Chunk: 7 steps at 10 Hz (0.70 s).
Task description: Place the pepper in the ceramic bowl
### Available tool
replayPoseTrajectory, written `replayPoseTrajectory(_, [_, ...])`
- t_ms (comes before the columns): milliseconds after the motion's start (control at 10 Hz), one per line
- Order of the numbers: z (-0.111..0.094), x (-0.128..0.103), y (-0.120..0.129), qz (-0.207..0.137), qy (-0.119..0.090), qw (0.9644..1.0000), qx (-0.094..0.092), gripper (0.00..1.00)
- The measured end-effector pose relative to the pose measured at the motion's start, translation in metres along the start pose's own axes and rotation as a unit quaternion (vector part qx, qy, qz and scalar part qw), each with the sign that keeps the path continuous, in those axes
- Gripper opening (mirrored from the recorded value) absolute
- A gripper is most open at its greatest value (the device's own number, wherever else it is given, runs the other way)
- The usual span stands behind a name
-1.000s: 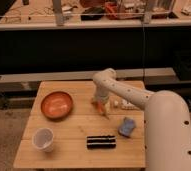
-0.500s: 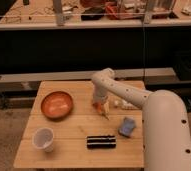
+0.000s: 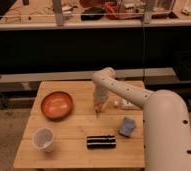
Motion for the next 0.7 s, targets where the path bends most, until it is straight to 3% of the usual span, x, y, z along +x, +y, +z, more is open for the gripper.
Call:
replayPoseTrajectory(200, [-0.003,-0.003,-0.004,-0.005,0.004,1.0000,0.001,0.02])
replayPoseTrajectory(500, [-0.021,-0.032,-0.033,-0.024,0.018,0.9995,0.009,0.02])
replayPoseTrajectory(700, [-0.029,-0.040,-0.040,-0.036,0.025,0.9989,0.014,0.02])
